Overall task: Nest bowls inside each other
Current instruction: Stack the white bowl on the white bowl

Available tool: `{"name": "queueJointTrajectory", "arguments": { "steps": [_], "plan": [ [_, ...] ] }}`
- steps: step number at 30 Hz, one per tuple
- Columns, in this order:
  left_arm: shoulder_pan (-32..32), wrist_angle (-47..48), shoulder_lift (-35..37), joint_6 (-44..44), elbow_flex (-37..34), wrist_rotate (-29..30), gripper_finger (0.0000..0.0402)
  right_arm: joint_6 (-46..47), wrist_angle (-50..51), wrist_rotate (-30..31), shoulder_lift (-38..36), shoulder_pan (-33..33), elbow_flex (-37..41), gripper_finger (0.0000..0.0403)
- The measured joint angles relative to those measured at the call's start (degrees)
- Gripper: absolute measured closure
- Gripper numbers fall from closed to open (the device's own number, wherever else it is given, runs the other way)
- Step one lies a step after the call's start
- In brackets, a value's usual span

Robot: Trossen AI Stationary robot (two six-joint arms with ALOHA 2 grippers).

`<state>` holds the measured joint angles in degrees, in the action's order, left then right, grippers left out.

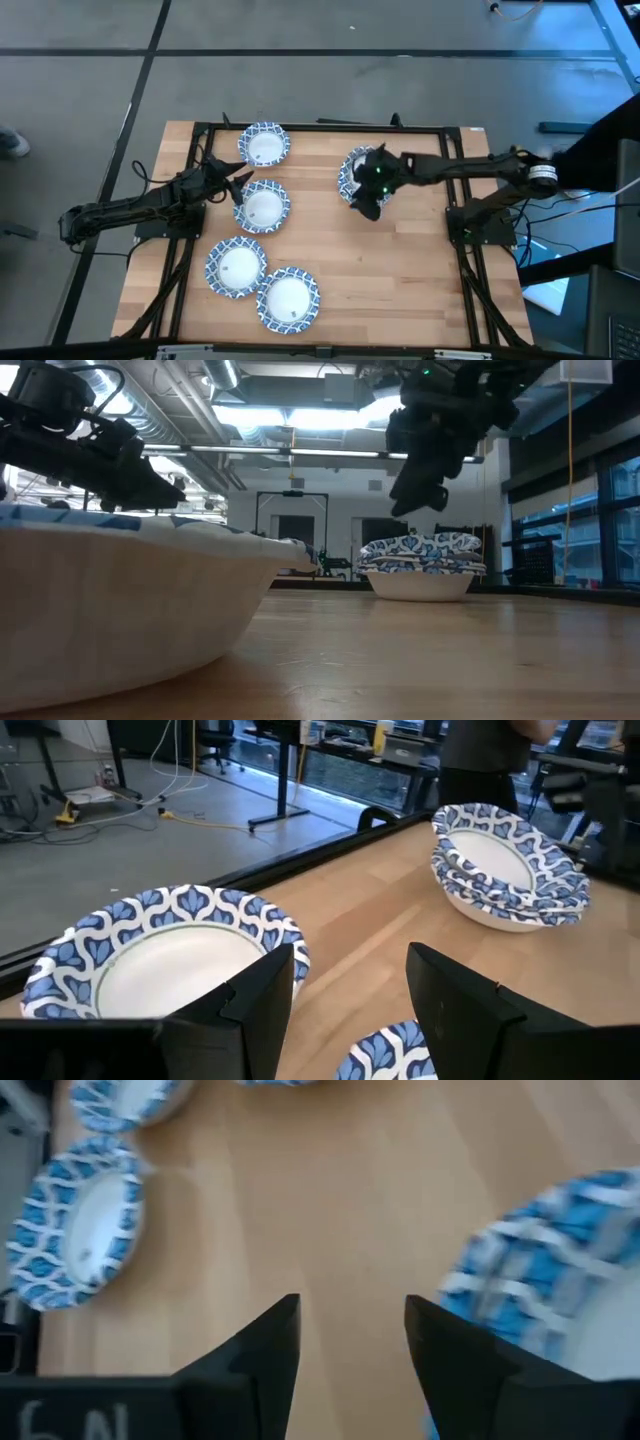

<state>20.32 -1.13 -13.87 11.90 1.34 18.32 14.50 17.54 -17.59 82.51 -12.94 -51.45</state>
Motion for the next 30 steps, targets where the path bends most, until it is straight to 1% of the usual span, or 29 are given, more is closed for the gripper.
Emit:
{"name": "queueJointTrajectory", "arguments": {
  "steps": [5, 9, 12, 15, 17, 21, 23, 26, 30],
  "plan": [
    [0.00, -0.15, 0.01, 0.00, 0.00, -0.02, 0.0211, 3.57, -9.62, -0.04, -1.61, 4.32, 7.18, 0.0221],
    [0.02, -1.33, 0.00, -0.29, 0.00, -0.45, 0.0211, 6.96, -12.08, -0.03, -3.55, 8.29, 12.26, 0.0221],
    [0.02, -3.99, 0.00, -1.53, 0.00, -3.00, 0.0211, 8.95, -13.63, 0.01, -5.31, 11.86, 15.24, 0.0221],
    [0.00, -7.30, 0.02, -3.03, 0.00, -4.85, 0.0211, 10.86, -13.11, 0.13, -6.91, 15.16, 17.38, 0.0221],
    [0.00, -9.12, 0.02, -3.43, 0.01, -5.49, 0.0211, 12.60, -11.61, 1.99, -8.05, 16.93, 18.58, 0.0221],
    [0.02, -10.38, 0.02, -3.48, 0.02, -5.61, 0.0211, 15.42, -8.37, 8.66, -9.75, 19.53, 20.03, 0.0221],
    [0.00, -10.36, 0.00, -3.46, 0.02, -5.63, 0.0211, 15.97, -8.51, 11.42, -10.30, 20.54, 20.13, 0.0221],
    [0.00, -10.45, 0.01, -3.15, 0.00, -5.70, 0.0211, 16.13, -9.66, 13.13, -11.37, 21.59, 20.01, 0.0226],
    [-0.16, -10.64, 0.00, -0.52, 0.02, -6.71, 0.0211, 16.22, -9.53, 13.88, -12.91, 22.49, 20.01, 0.0250]
  ]
}}
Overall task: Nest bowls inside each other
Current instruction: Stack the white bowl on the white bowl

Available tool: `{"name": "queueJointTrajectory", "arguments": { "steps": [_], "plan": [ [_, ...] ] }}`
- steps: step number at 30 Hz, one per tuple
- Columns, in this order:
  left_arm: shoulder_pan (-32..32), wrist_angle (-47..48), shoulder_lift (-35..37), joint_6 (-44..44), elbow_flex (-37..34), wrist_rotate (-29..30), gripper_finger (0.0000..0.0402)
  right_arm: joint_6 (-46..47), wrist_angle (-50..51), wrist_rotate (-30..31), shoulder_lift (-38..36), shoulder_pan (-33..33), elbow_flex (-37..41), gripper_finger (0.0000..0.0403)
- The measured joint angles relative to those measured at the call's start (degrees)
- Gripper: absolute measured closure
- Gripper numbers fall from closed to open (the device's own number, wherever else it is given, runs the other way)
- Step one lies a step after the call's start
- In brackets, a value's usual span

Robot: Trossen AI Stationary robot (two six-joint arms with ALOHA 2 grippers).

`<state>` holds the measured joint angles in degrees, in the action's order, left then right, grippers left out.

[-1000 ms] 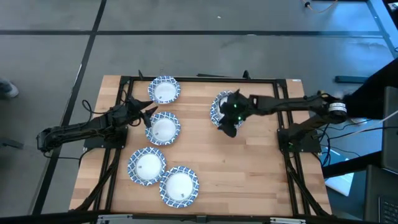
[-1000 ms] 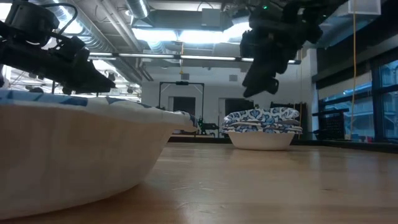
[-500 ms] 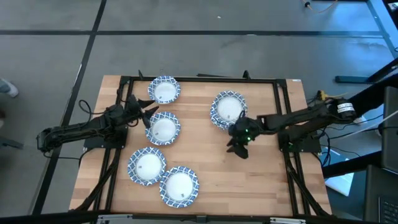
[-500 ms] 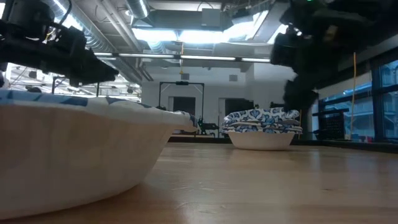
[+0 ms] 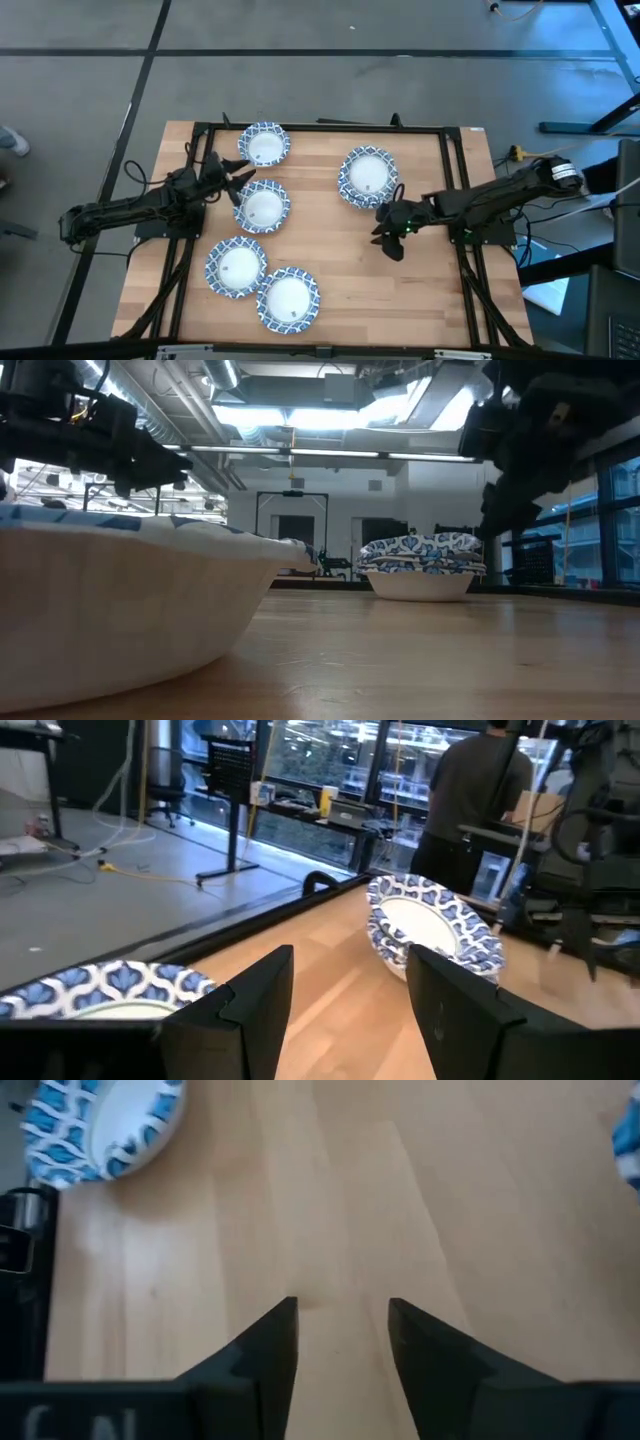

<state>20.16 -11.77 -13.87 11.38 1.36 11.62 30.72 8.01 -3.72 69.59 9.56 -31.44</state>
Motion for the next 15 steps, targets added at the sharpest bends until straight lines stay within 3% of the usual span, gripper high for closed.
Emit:
{"name": "queueJointTrajectory", "arguments": {
  "steps": [7, 15],
  "plan": [
    [-2.31, 0.69, -1.21, -2.24, 1.71, 0.55, 0.0211, -1.97, 0.44, 9.20, -4.92, 1.87, 0.00, 0.0294],
    [-2.66, 0.60, -2.40, -2.96, 3.13, 2.84, 0.0211, -4.16, 7.25, 22.39, -14.07, 4.77, 0.00, 0.0299]
  ]
}}
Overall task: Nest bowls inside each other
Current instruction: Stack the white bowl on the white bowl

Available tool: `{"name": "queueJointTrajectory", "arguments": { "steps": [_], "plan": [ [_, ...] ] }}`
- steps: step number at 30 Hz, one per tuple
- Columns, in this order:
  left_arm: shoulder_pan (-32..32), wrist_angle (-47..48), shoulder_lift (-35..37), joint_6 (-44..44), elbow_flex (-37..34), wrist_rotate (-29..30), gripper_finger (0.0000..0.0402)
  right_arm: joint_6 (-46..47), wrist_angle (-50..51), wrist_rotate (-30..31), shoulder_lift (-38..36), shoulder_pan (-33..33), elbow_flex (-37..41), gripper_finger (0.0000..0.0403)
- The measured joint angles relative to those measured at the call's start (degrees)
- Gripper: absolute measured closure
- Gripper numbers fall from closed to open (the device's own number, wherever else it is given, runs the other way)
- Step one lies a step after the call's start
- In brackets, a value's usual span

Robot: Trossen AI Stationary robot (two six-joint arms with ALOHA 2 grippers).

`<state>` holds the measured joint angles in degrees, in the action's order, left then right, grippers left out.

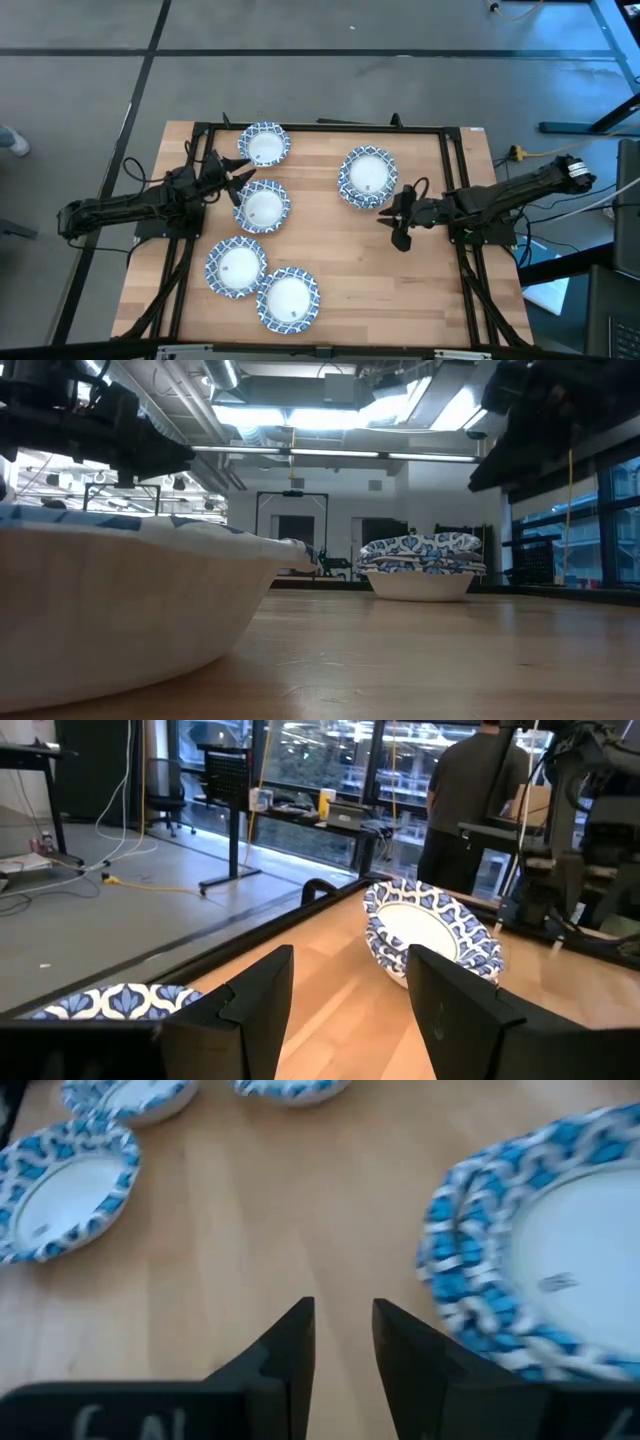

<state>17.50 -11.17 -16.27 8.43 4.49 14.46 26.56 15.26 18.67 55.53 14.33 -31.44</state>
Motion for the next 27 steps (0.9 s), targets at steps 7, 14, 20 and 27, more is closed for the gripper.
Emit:
{"name": "queueJointTrajectory", "arguments": {
  "steps": [7, 14, 20, 27],
  "plan": [
    [0.00, 0.04, -0.03, 0.43, 0.00, 0.00, 0.0211, -2.83, 3.05, 3.38, -8.27, 0.23, 1.36, 0.0296],
    [0.00, 0.06, -0.03, 1.99, 0.00, 0.11, 0.0211, -1.63, -9.92, 2.85, -20.80, 0.24, 13.78, 0.0295],
    [0.00, 0.04, -0.02, 3.50, 0.00, 1.52, 0.0211, -2.88, -11.25, 2.85, -30.44, 0.24, 18.80, 0.0295],
    [-0.02, -0.12, -1.94, 3.07, 0.00, 4.49, 0.0212, -11.50, -19.27, 8.67, -36.91, 0.22, 21.36, 0.0295]
  ]
}}
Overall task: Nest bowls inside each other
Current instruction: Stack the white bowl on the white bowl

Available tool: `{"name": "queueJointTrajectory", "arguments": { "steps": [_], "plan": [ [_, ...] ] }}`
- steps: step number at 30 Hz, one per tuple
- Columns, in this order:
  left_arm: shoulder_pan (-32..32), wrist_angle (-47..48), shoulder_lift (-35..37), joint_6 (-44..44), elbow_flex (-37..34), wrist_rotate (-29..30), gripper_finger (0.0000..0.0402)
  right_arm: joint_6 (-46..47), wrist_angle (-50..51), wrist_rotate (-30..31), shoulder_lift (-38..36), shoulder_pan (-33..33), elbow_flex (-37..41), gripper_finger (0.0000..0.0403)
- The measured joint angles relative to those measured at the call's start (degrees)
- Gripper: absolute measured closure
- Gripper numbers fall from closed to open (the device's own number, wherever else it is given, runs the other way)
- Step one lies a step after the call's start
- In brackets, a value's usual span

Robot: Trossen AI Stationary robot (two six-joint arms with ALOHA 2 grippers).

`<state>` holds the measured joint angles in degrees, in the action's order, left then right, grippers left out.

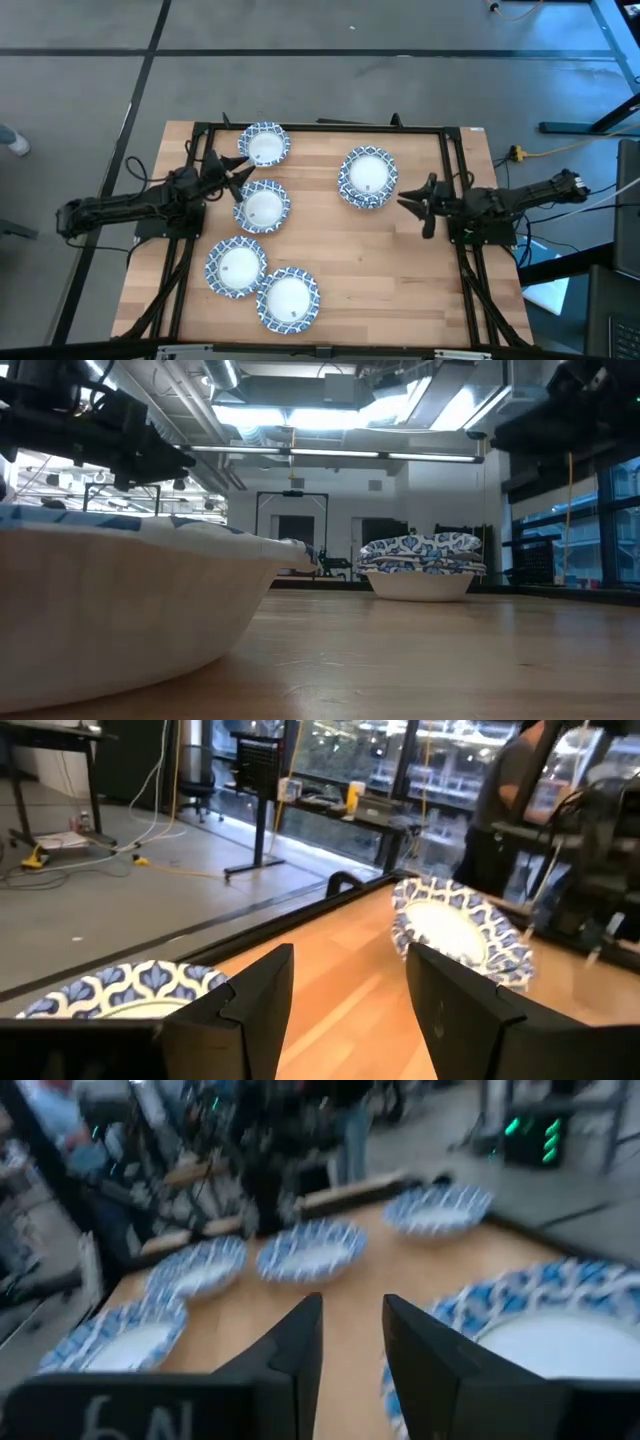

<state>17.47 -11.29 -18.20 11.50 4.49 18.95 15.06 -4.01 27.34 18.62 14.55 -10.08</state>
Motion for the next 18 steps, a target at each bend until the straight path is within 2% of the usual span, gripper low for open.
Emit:
{"name": "queueJointTrajectory", "arguments": {
  "steps": [6, 12, 18],
  "plan": [
    [0.18, 0.30, -7.22, -5.47, 0.93, 0.05, 0.0212, -0.69, -1.41, 4.86, -2.74, -0.02, 0.06, 0.0295],
    [2.31, 0.31, -16.61, -16.91, 8.02, 0.08, 0.0212, 0.07, -2.73, 11.22, -2.67, -0.02, 0.06, 0.0295],
    [4.27, 0.35, -22.00, -17.15, 13.35, -1.38, 0.0212, 1.17, -3.05, 11.64, -2.65, -0.02, 0.06, 0.0295]
  ]
}}
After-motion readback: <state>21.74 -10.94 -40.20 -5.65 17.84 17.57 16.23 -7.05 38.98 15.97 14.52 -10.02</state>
